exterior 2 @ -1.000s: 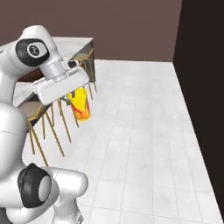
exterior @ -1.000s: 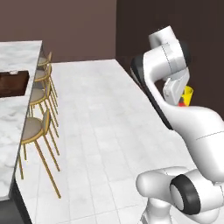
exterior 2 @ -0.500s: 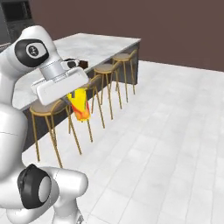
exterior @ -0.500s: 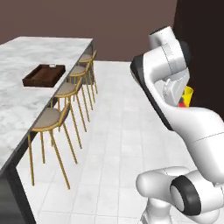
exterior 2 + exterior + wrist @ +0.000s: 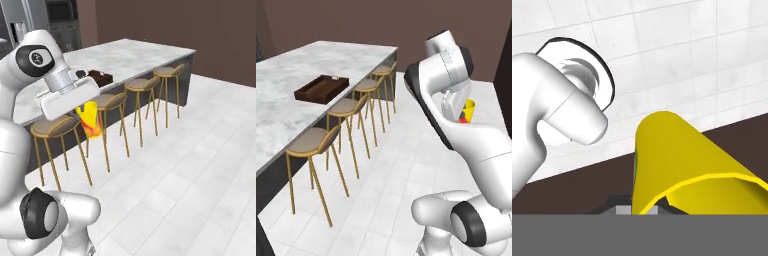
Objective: There is a tray on the dining counter. Grab the cup, mug, and pitcher and place them on the tray. The pitcher may be placed next to the tray if it cannot fit the tray.
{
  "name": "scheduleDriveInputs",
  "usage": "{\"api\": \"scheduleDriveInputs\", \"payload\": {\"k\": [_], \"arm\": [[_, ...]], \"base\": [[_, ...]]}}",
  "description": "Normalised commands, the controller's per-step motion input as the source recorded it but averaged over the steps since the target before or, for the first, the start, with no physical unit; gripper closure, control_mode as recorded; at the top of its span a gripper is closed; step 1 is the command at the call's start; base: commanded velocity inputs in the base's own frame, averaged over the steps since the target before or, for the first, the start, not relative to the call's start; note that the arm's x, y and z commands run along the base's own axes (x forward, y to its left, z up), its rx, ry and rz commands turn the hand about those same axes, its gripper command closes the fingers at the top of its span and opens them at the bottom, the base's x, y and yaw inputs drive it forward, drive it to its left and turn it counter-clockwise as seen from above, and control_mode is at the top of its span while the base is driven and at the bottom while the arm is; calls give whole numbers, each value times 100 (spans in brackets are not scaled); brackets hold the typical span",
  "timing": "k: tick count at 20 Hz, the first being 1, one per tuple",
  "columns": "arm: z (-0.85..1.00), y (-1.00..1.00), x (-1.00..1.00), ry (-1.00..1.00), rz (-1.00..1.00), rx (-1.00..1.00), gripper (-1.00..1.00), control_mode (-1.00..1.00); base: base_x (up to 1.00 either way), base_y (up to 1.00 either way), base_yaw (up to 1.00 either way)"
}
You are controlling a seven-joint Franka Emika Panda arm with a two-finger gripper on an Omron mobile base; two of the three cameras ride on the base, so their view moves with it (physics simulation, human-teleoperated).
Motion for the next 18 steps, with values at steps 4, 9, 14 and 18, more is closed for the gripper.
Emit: {"api": "scheduleDriveInputs", "payload": {"k": [4, 9, 14, 18], "arm": [[0, 0, 0, 0, 0, 0, 100, 100], [0, 0, 0, 0, 0, 0, 100, 100], [0, 0, 0, 0, 0, 0, 100, 100], [0, 0, 0, 0, 0, 0, 100, 100]], "base": [[82, -93, 34], [80, -76, 33], [73, -70, 39], [74, -66, 40]]}}
